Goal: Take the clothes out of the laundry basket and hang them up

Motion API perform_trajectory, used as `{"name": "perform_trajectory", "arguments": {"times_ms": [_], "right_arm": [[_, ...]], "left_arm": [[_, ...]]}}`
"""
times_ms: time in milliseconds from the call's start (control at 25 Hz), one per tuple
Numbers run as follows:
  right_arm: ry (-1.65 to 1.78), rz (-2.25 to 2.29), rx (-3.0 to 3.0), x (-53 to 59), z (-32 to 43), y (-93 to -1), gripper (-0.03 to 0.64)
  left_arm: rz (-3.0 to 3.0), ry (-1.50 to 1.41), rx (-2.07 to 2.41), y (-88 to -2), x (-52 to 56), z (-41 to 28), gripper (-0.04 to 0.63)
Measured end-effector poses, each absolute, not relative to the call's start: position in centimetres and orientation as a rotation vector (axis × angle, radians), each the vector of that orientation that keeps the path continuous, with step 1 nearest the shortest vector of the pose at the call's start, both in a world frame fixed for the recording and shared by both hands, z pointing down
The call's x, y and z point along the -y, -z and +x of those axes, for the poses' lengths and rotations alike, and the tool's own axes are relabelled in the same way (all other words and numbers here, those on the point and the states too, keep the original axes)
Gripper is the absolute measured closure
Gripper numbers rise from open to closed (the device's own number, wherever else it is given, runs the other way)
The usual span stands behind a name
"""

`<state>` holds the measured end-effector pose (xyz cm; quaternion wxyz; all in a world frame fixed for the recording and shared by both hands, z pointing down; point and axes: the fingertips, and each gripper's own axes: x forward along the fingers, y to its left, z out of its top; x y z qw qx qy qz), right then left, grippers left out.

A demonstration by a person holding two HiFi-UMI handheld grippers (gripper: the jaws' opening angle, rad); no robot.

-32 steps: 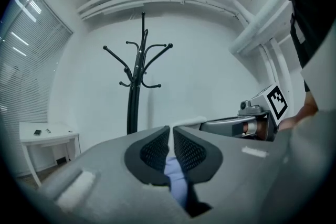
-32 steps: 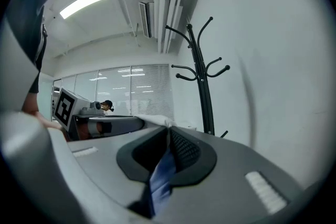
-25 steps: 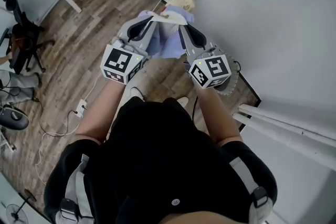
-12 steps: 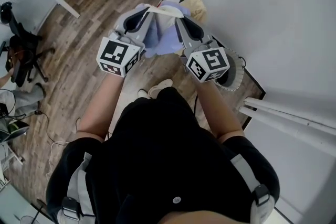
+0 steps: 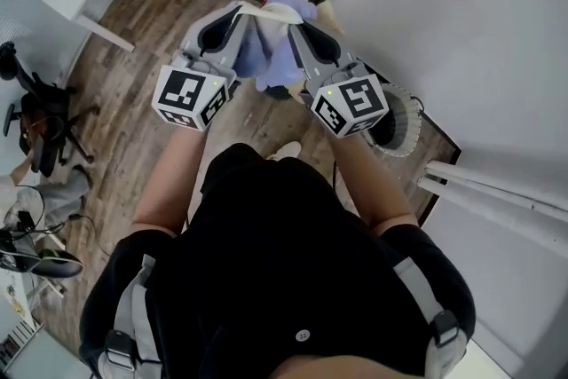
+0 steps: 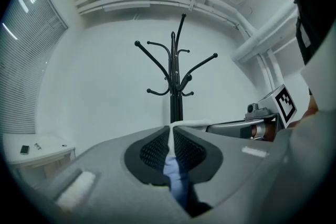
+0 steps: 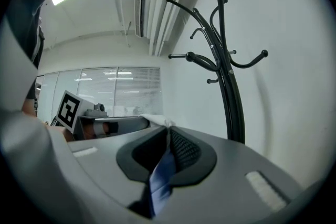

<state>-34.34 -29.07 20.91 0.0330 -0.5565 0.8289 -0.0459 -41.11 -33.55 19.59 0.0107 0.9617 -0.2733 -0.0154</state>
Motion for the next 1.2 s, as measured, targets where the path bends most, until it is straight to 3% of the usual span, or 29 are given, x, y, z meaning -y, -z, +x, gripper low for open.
{"name": "perform_trajectory", "arguments": {"times_ms": [440, 680, 1200], "right_arm": [[-0.008, -1.945, -2.38, 35.8, -33.4, -16.6, 0.589], [0.002, -2.208, -2.16, 38.7, -32.2, -17.9, 0.589], [0.215, -2.641, -1.836, 43.8, -28.0, -28.1, 0.588]], "left_arm": [[3.091, 0.208, 0.513, -14.8, 42.2, -38.4, 0.581], [3.154, 0.142, 0.158, -15.5, 46.5, -35.3, 0.58], [3.138, -0.093, -0.245, -26.4, 52.8, -28.7, 0.58]]}}
